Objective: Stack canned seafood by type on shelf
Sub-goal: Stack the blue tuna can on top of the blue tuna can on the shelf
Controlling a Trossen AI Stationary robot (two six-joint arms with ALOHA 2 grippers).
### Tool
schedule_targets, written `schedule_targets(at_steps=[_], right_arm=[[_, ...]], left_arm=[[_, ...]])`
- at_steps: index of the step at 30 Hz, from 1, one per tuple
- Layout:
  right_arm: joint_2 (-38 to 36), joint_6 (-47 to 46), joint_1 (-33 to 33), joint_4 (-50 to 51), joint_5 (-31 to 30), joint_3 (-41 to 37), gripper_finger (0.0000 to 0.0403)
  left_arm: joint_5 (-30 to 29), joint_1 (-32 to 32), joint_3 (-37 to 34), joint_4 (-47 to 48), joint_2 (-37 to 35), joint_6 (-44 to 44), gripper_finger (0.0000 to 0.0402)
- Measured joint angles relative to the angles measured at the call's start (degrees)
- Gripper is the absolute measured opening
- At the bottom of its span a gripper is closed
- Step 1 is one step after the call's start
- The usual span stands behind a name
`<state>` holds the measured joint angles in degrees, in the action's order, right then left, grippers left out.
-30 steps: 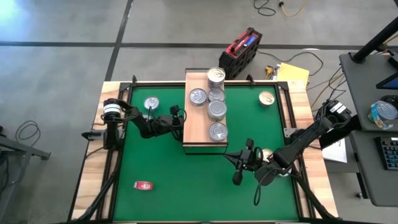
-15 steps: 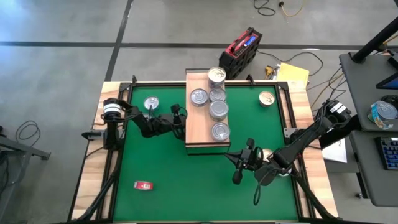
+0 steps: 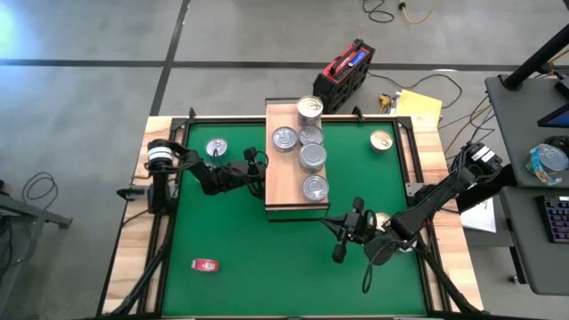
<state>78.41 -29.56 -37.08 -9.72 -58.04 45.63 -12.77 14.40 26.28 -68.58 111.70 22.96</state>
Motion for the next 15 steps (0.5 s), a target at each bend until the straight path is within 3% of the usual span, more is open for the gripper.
schedule_targets(at_steps=[15], right_arm=[[0.0,0.0,0.0,0.0,-0.6,0.0,0.0013]], left_arm=[[-7.0,0.3,-0.3,1.1,-0.3,0.2,0.0]])
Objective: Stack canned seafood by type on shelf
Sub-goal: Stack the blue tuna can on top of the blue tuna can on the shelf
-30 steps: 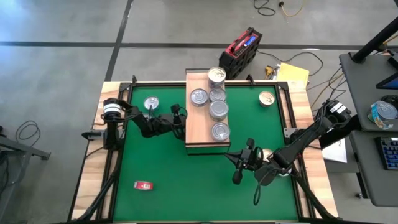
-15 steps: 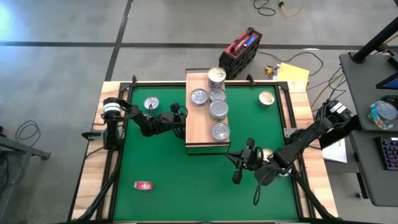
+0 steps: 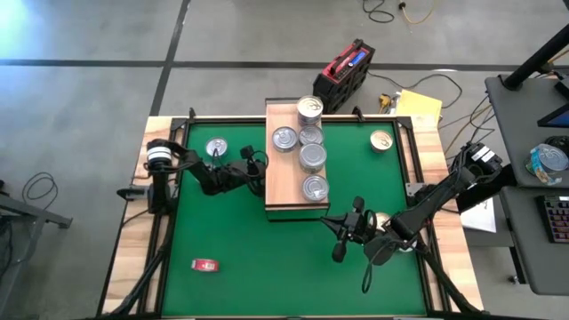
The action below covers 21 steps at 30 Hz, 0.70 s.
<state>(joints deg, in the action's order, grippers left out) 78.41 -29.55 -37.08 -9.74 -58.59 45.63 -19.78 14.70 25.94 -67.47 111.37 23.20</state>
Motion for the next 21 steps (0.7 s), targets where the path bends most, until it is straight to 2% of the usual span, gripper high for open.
schedule_targets(at_steps=[8,11,16,21], right_arm=[[0.0,0.2,0.0,0.0,0.0,0.0,0.0013],[0.0,0.2,0.0,0.0,0.0,0.0,0.0013],[0.0,0.2,0.0,0.0,-0.1,0.0,0.0013],[0.0,-0.2,0.0,0.0,-0.1,0.0,0.0013]], left_arm=[[-3.0,0.1,-5.0,0.9,-5.3,-0.8,0.0],[0.4,0.1,-7.4,0.4,-8.1,-2.5,0.0],[10.8,0.1,-8.8,0.4,-11.0,-4.5,0.0],[11.8,0.9,-6.6,2.5,-9.9,-3.3,0.0]])
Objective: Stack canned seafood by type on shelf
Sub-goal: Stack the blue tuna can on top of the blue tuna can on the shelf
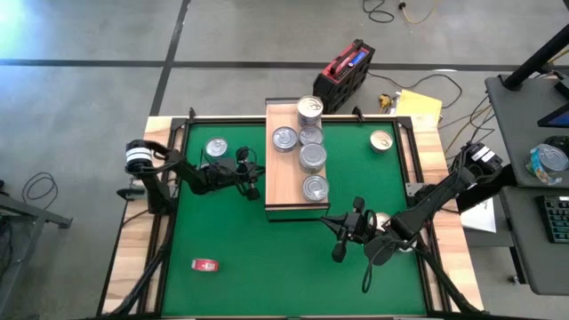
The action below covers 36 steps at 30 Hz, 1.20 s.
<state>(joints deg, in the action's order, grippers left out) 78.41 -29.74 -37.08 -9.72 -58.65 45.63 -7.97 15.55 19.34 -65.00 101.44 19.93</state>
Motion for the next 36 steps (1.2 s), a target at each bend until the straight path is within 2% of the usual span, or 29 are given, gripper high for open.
schedule_targets(at_steps=[11,18,22,28,36], right_arm=[[0.0,-0.1,0.0,0.0,0.0,0.0,0.0013],[0.0,0.2,0.0,0.1,0.0,0.0,0.0013],[0.0,0.2,0.0,0.1,0.0,0.0,0.0013],[0.0,0.3,0.0,0.1,0.0,0.0,0.0013],[0.0,0.3,0.0,0.2,0.1,0.0,0.0013]], left_arm=[[0.0,1.5,2.8,1.5,4.2,0.3,0.0],[-5.0,1.4,2.7,2.8,4.0,0.1,0.0],[-6.1,1.4,2.5,4.0,3.1,-0.5,0.0],[-12.1,1.4,1.6,7.0,1.3,-1.6,0.0],[-12.9,1.4,-1.0,9.5,-4.7,-2.0,0.0]])
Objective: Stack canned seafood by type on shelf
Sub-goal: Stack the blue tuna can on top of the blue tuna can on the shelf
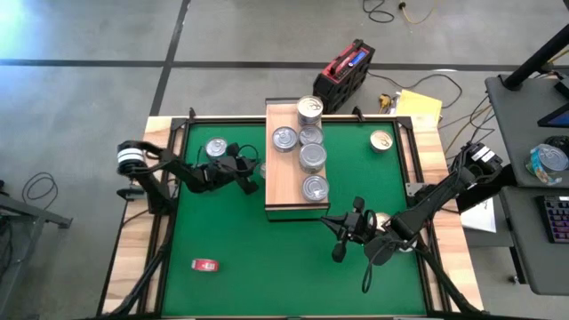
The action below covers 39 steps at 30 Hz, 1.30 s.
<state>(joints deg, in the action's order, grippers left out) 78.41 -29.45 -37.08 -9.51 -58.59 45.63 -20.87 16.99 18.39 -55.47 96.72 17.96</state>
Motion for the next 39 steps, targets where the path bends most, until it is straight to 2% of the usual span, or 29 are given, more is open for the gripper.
schedule_targets(at_steps=[4,9,11,21,25,32,39], right_arm=[[0.0,0.0,0.0,0.0,0.0,0.0,0.0013],[0.0,0.1,0.0,0.2,0.0,0.0,0.0013],[0.0,0.1,0.0,0.2,0.0,0.0,0.0013],[0.0,-0.1,0.0,0.2,0.0,0.0,0.0013],[0.0,-0.7,0.0,0.2,0.1,0.0,0.0013],[0.0,-0.5,0.0,0.2,0.2,0.0,0.0013],[0.0,-0.3,0.0,0.4,0.2,0.0,0.0013]], left_arm=[[-1.4,0.0,-1.4,3.0,-5.1,-0.5,0.0],[13.1,0.2,-1.9,3.3,-8.4,-0.2,0.0],[14.3,0.2,-1.9,4.1,-8.1,-0.3,0.0],[14.5,0.2,2.0,3.8,0.7,-2.5,0.0],[12.6,0.2,3.2,4.5,2.4,-2.4,0.0],[1.9,0.2,2.0,8.9,-0.2,-1.5,0.0],[1.8,0.2,1.6,19.4,-7.2,-2.2,0.0]])
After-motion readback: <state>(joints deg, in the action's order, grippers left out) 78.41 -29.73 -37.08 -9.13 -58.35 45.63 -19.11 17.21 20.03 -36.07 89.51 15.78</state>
